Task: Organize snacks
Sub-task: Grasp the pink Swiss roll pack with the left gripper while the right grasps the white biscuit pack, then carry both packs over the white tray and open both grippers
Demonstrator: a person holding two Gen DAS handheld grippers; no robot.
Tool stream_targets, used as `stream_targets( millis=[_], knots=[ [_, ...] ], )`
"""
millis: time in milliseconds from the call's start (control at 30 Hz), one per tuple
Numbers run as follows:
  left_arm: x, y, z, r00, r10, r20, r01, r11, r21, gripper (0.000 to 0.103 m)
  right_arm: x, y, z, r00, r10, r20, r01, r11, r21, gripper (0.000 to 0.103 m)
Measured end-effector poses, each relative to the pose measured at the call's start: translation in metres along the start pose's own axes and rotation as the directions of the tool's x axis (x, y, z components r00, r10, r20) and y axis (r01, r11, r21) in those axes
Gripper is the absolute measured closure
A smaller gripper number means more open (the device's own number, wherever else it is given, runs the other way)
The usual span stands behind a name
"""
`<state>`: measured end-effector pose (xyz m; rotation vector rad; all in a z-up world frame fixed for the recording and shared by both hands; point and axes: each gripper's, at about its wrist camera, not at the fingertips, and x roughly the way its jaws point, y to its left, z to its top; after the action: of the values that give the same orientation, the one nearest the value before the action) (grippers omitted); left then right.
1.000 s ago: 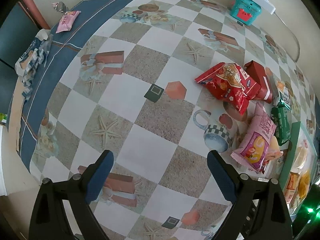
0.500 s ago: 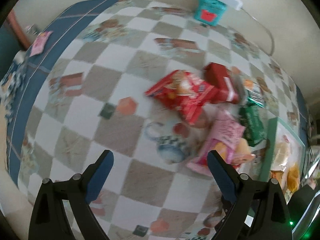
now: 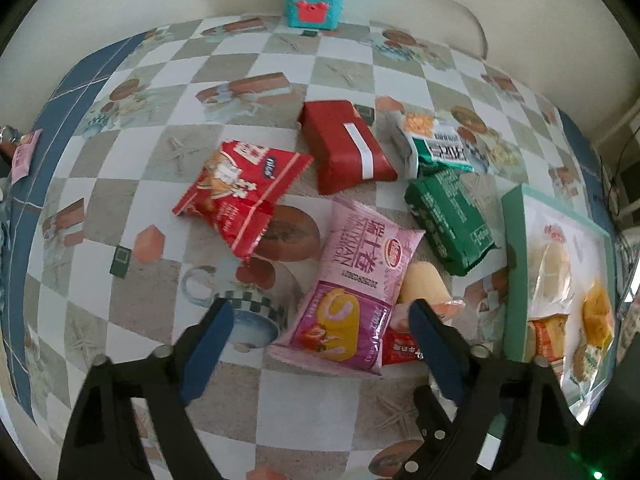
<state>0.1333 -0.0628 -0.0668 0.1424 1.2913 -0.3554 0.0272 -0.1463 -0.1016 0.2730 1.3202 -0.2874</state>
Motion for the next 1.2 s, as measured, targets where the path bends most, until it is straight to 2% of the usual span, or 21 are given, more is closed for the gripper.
stream_targets(
  millis=[67, 167, 267, 300, 833, 1033, 1200],
  knots=[
    [0.003, -0.003, -0.001, 1.0, 0.011, -0.008, -0.011, 1.0, 0.007, 0.032, -0.002, -0.001, 0.001, 1.0, 0.004, 0.0, -0.004, 1.0, 0.0, 0.043],
    [0.006, -0.004, -0.003, 1.0, 0.004, -0.008, -0.004, 1.0, 0.015, 0.035, -0.001, 0.0, 0.001, 1.0, 0.005, 0.0, -0.005, 1.0, 0.0, 0.043],
    [0.007, -0.007, -0.004, 1.0, -0.005, -0.006, 0.005, 1.0, 0.03, 0.054, 0.0, 0.001, 0.0, 1.0, 0.007, 0.0, -0.007, 1.0, 0.003, 0.043],
    [0.006, -0.008, -0.004, 1.0, -0.003, -0.003, 0.003, 0.999, 0.033, 0.055, -0.001, 0.0, 0.0, 1.0, 0.01, -0.001, -0.01, 1.0, 0.005, 0.043],
    [0.032, -0.028, -0.003, 0.998, 0.065, -0.012, -0.064, 0.995, 0.08, 0.053, 0.001, 0.0, 0.0, 1.0, 0.019, -0.002, -0.019, 1.0, 0.008, 0.043],
    [0.03, -0.023, -0.002, 0.998, 0.064, -0.016, -0.063, 0.997, 0.052, 0.059, 0.0, 0.0, 0.0, 1.0, 0.024, -0.002, -0.024, 1.0, 0.014, 0.043],
    [0.015, -0.008, 0.001, 0.997, 0.078, -0.029, -0.077, 0.997, 0.022, 0.061, -0.004, -0.006, 0.001, 0.998, 0.06, -0.001, -0.06, 0.997, 0.037, 0.045]
  ],
)
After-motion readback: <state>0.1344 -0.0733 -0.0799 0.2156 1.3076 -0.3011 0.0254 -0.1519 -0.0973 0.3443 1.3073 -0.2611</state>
